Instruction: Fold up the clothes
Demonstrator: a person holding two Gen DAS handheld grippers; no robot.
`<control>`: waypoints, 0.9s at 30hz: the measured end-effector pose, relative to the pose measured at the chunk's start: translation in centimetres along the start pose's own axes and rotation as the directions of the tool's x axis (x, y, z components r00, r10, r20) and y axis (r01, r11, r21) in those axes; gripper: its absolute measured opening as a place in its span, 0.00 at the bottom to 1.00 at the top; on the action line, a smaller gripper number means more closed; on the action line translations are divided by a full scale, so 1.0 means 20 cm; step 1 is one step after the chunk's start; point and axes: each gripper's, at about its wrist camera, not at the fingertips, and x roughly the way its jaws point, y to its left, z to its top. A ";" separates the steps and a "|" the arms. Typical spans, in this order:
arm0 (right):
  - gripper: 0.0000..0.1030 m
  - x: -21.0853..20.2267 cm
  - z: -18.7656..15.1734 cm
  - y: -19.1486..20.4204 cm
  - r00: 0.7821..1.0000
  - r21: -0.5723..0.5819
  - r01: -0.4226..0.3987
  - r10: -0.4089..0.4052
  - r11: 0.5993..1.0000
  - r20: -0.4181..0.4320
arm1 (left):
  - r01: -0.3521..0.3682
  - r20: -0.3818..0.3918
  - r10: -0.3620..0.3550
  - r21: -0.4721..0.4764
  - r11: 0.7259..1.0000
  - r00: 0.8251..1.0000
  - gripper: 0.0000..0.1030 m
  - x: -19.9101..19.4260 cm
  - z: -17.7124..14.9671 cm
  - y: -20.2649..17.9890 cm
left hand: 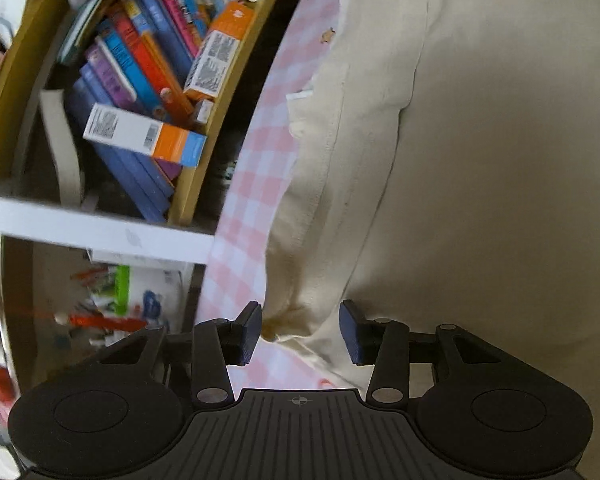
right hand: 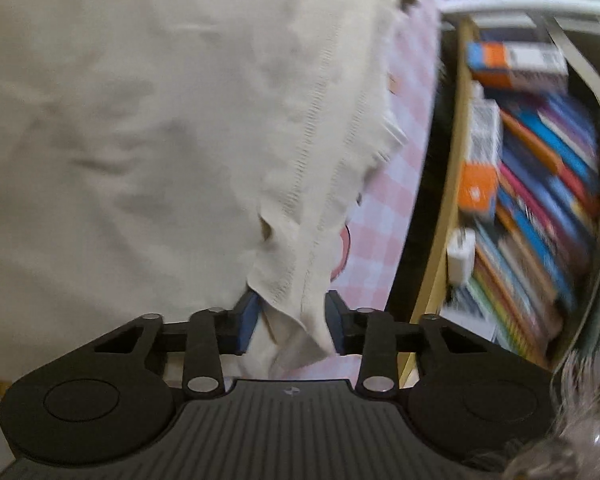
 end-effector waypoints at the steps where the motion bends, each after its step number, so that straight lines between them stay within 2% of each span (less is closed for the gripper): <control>1: 0.07 0.00 0.00 0.00 1.000 -0.009 -0.010 0.010 1.000 0.003 | 0.002 0.000 -0.002 0.018 1.000 1.000 0.41 0.01 0.00 0.00; 3: 0.04 0.02 -0.02 -0.05 1.000 0.065 -0.010 0.009 0.998 0.006 | 0.006 0.001 -0.007 0.054 0.999 1.000 0.41 0.02 -0.01 0.01; 5: 0.04 0.03 -0.06 -0.16 1.000 0.248 -0.003 0.004 0.969 -0.002 | 0.012 -0.003 -0.012 0.064 0.998 1.000 0.41 0.04 -0.02 0.02; 7: 0.04 0.05 -0.12 -0.27 0.999 0.455 -0.026 0.033 0.890 -0.008 | 0.012 0.014 -0.014 0.073 0.997 1.000 0.41 0.04 -0.02 0.02; 11: 0.04 0.10 -0.19 -0.34 0.997 0.632 -0.056 0.082 0.773 -0.011 | 0.019 0.052 -0.025 0.106 0.994 0.998 0.42 0.02 -0.02 0.01; 16: 0.04 0.15 -0.20 -0.37 0.996 0.701 -0.058 0.090 0.711 -0.009 | 0.030 0.072 -0.042 0.156 0.987 0.997 0.41 0.04 -0.01 -0.01; 18: 0.04 0.16 -0.20 -0.37 0.995 0.713 -0.059 0.097 0.699 -0.013 | 0.024 0.075 -0.036 0.157 0.987 0.997 0.41 0.07 -0.01 0.00; 20: 0.04 0.16 -0.19 -0.36 0.994 0.720 -0.062 0.107 0.692 -0.017 | 0.026 0.061 -0.033 0.116 0.993 0.998 0.42 0.11 -0.02 0.05; 22: 0.04 0.17 -0.19 -0.35 0.994 0.720 -0.062 0.111 0.691 -0.022 | -0.014 0.007 0.014 -0.007 1.000 1.000 0.41 0.18 -0.01 0.15; 23: 0.04 0.18 -0.19 -0.35 0.993 0.720 -0.061 0.113 0.691 -0.024 | -0.016 -0.013 0.016 -0.072 0.997 1.000 0.42 0.19 -0.02 0.20; 25: 0.04 0.19 -0.20 -0.34 0.993 0.719 -0.061 0.116 0.692 -0.028 | -0.020 -0.029 0.016 -0.144 0.989 0.999 0.41 0.20 -0.05 0.27; 27: 0.04 0.19 -0.20 -0.34 0.993 0.726 -0.055 0.115 0.686 -0.034 | -0.027 -0.044 0.022 -0.118 0.993 0.999 0.41 0.19 -0.08 0.27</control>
